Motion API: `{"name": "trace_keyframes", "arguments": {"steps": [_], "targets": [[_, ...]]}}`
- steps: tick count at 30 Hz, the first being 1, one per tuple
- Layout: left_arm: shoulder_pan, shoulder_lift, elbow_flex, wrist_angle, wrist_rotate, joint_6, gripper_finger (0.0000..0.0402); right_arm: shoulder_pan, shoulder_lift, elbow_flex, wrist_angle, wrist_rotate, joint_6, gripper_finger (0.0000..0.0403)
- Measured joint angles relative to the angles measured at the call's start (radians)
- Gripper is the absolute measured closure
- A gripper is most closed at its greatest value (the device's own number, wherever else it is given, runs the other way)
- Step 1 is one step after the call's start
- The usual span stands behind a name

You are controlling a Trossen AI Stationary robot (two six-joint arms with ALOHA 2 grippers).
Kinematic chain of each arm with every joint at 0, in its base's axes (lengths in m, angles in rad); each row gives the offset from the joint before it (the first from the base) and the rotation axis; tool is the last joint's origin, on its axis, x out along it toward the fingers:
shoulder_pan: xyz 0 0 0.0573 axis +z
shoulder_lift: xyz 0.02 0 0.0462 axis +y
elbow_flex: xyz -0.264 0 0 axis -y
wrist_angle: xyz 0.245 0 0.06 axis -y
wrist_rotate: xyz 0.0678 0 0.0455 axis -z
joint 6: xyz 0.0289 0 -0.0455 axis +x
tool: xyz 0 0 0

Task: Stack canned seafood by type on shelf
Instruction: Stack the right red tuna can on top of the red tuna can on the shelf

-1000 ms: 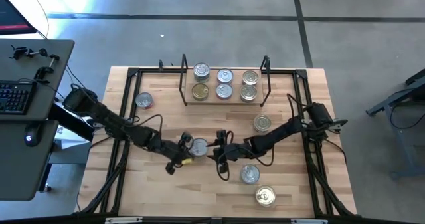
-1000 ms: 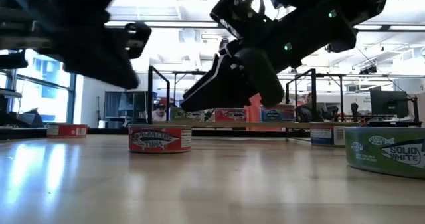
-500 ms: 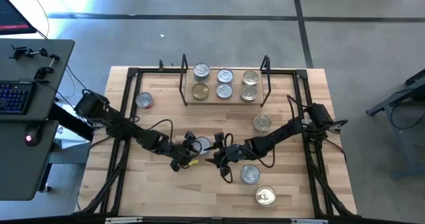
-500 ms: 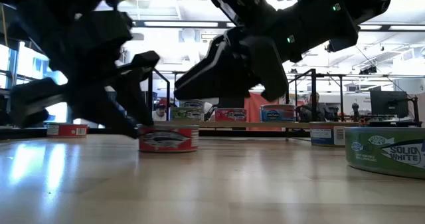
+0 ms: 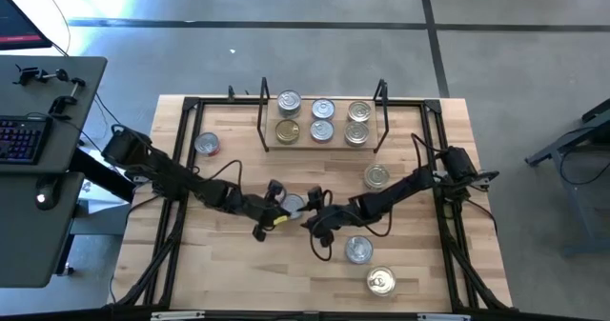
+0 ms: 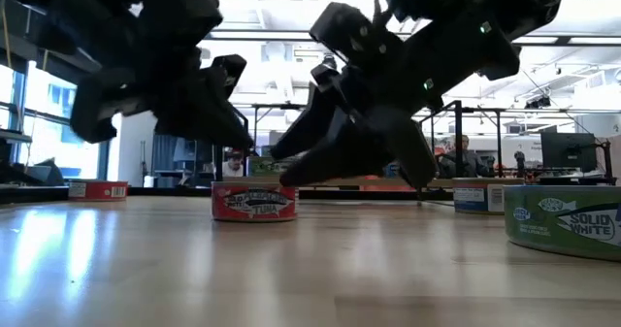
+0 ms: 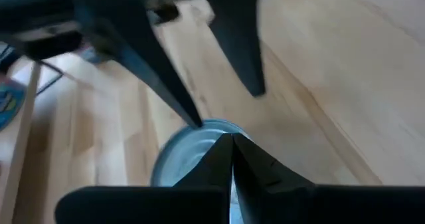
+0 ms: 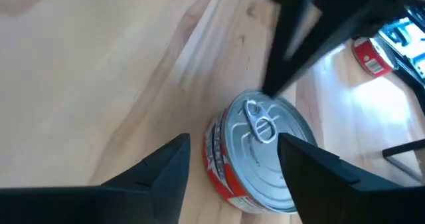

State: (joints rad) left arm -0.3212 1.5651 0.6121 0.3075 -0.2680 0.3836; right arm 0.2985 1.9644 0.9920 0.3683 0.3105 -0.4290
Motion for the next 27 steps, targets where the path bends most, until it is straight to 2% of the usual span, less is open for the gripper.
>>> {"name": "trace_keyframes", "arguments": {"steps": [4,6,8,12,17,20,25,27], "targets": [[0.002,-0.014,0.000,0.011,-0.001,-0.037,0.0398,-0.007,0.000,0.000,-0.016,0.001,-0.087,0.0164],[0.000,-0.012,0.000,-0.003,0.045,-0.007,0.0390,-0.007,0.000,0.000,-0.002,0.002,-0.103,0.0163],[-0.001,-0.002,0.000,-0.001,0.089,0.012,0.0372,-0.006,0.000,0.000,0.013,0.009,-0.092,0.0163],[0.008,0.038,0.000,-0.035,0.094,0.011,0.0331,0.004,0.000,0.000,0.044,0.024,-0.067,0.0163],[0.025,0.094,0.002,-0.011,0.094,-0.029,0.0304,0.029,0.000,0.002,0.055,0.130,-0.066,0.0162],[0.026,0.110,0.004,-0.001,0.066,-0.039,0.0313,0.050,0.000,0.002,0.055,0.171,-0.069,0.0162],[0.026,0.102,0.002,-0.003,0.062,-0.036,0.0385,0.063,0.000,0.003,0.029,0.149,-0.068,0.0162],[0.027,0.103,0.002,0.013,0.062,-0.044,0.0393,0.062,0.000,0.003,0.005,0.133,-0.067,0.0162]]}}
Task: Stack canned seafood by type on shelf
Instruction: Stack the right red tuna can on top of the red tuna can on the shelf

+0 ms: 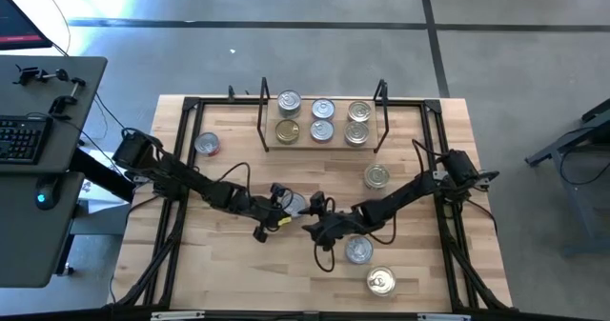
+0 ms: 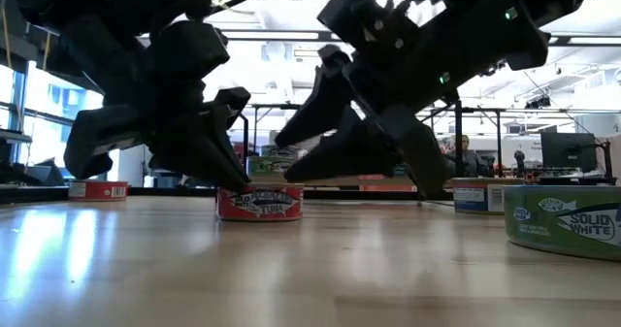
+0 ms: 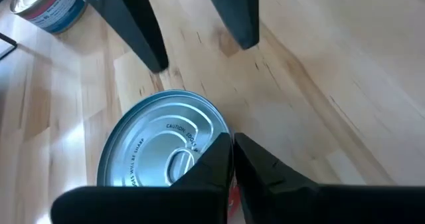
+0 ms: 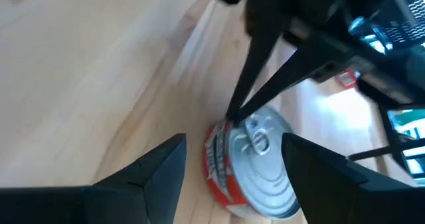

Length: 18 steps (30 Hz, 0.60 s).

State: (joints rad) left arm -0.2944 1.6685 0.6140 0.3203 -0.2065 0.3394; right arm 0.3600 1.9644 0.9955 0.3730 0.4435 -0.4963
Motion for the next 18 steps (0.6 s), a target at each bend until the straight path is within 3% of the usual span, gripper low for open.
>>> {"name": "trace_keyframes", "arguments": {"steps": [6,14,18], "targets": [[0.030,-0.002,0.006,0.030,-0.007,-0.040,0.0399,-0.021,0.000,0.000,-0.078,-0.036,-0.020,0.0162],[0.051,-0.023,0.051,0.042,0.025,-0.059,0.0401,-0.035,0.000,0.000,-0.075,0.071,-0.130,0.0162],[0.055,-0.042,0.062,0.043,0.041,-0.060,0.0401,-0.035,0.000,0.000,-0.079,0.058,-0.111,0.0162]]}}
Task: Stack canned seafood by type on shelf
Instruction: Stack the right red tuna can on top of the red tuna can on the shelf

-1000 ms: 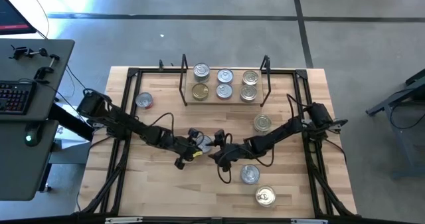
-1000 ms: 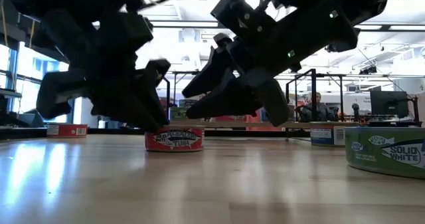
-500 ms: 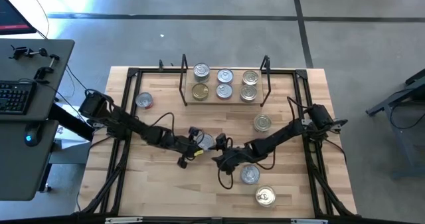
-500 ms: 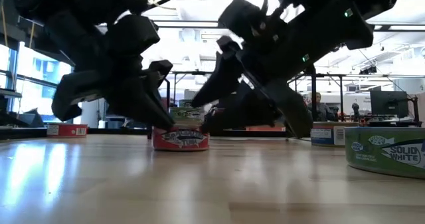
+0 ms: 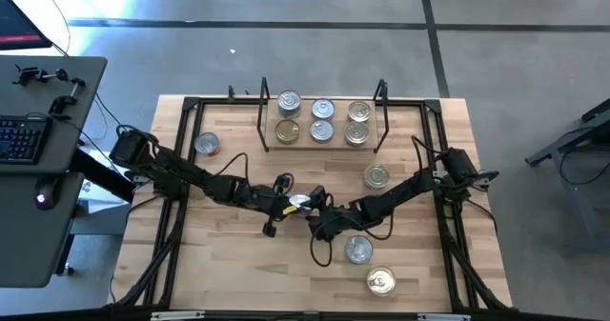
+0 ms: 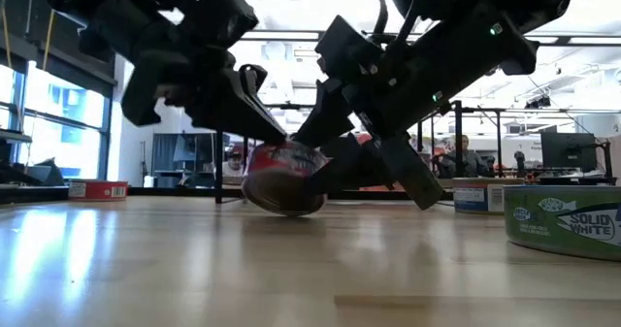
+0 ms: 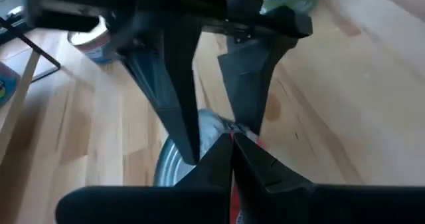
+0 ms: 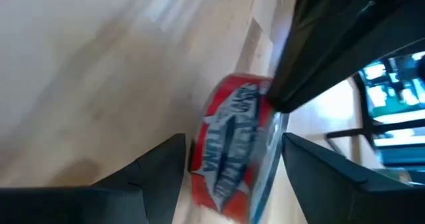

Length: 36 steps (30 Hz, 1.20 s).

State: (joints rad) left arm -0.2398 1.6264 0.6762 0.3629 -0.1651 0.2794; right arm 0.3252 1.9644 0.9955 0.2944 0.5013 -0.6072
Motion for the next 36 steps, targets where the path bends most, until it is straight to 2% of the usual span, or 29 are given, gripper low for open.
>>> {"name": "trace_keyframes", "arguments": {"steps": [7,10,13,18,21,23,26,29,36], "targets": [[-0.001,-0.037,0.000,0.010,0.005,0.002,0.0401,0.000,0.000,0.000,0.016,0.000,0.117,0.0164],[-0.003,-0.039,0.000,0.007,0.006,0.001,0.0401,0.000,0.000,0.000,0.034,0.003,0.200,0.0184],[-0.003,-0.038,0.000,0.008,0.006,-0.022,0.0401,0.000,0.000,0.000,0.036,0.003,0.285,0.0228],[-0.026,-0.073,0.000,-0.019,-0.009,-0.035,0.0401,-0.006,0.000,0.000,0.007,0.006,0.337,0.0328],[-0.068,-0.124,0.000,-0.102,-0.041,0.047,0.0401,-0.010,0.000,0.000,0.001,0.010,0.290,0.0383],[-0.091,-0.144,0.000,-0.170,-0.064,0.126,0.0401,-0.010,-0.004,0.000,-0.001,0.024,0.267,0.0396],[-0.105,-0.135,0.000,-0.228,-0.096,0.144,0.0394,0.008,-0.033,0.000,-0.019,0.107,0.290,0.0379],[-0.091,-0.090,-0.009,-0.226,-0.089,0.136,0.0368,0.030,-0.090,0.000,-0.060,0.204,0.366,0.0348],[-0.039,0.062,-0.009,-0.039,-0.095,0.168,0.0281,0.074,-0.210,0.000,-0.151,0.218,0.501,0.0275]]}}
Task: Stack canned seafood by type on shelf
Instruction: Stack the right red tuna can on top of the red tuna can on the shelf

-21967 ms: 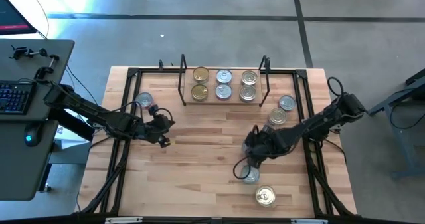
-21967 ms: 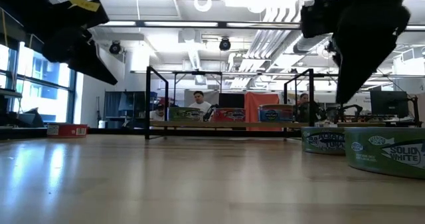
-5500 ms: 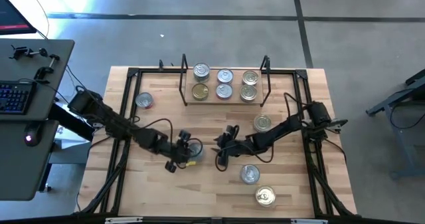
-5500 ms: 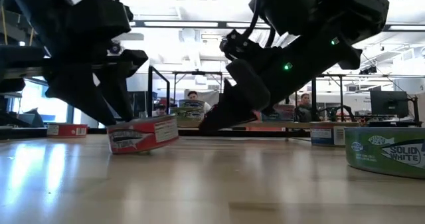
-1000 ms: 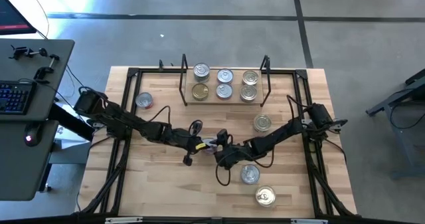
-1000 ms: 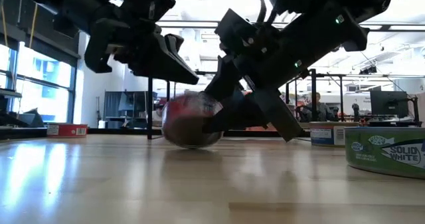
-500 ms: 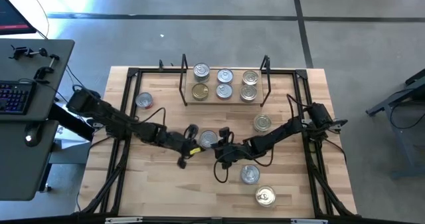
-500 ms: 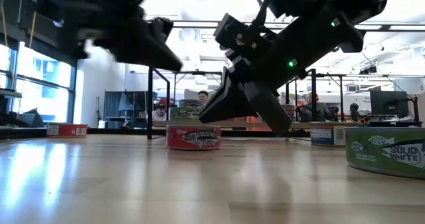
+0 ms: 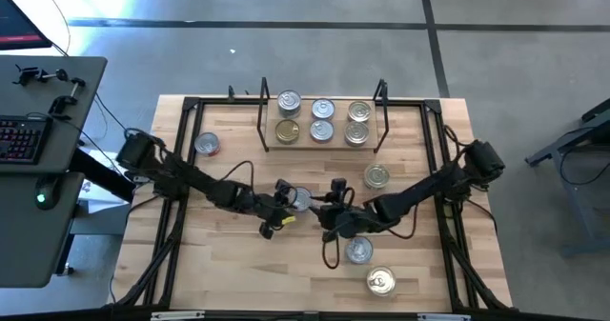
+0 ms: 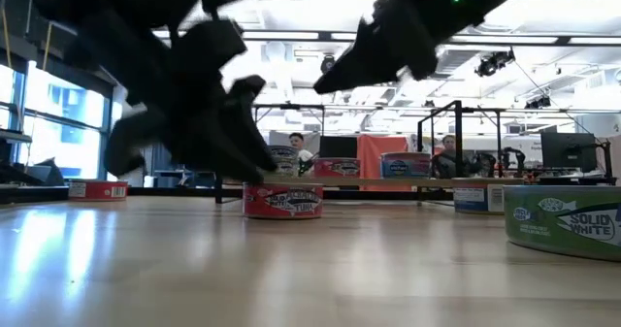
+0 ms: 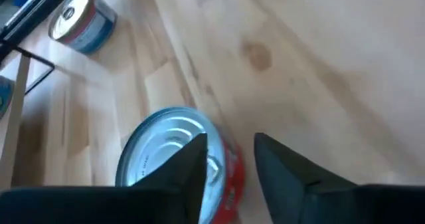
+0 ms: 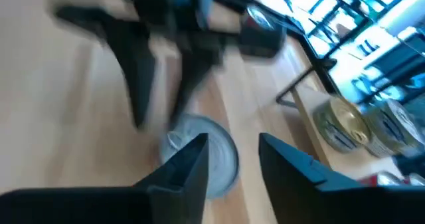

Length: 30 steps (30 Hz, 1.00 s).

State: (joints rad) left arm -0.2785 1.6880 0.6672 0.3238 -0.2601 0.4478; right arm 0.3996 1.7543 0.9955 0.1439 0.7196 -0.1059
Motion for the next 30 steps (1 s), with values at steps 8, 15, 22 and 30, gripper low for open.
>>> {"name": "trace_keyframes", "arguments": {"steps": [8,15,22,30], "targets": [[0.025,0.101,0.005,0.068,-0.023,0.048,0.0301,0.007,0.040,-0.007,-0.012,-0.255,-0.127,0.0236],[0.036,0.091,0.003,0.088,-0.010,0.031,0.0389,-0.014,0.093,-0.012,-0.020,-0.216,-0.146,0.0230],[0.036,-0.020,0.022,0.048,0.020,-0.009,0.0399,-0.053,0.093,-0.011,-0.029,-0.247,-0.171,0.0169],[0.036,-0.093,0.025,0.058,0.052,-0.036,0.0401,-0.060,0.168,-0.011,0.077,-0.200,-0.272,0.0142]]}}
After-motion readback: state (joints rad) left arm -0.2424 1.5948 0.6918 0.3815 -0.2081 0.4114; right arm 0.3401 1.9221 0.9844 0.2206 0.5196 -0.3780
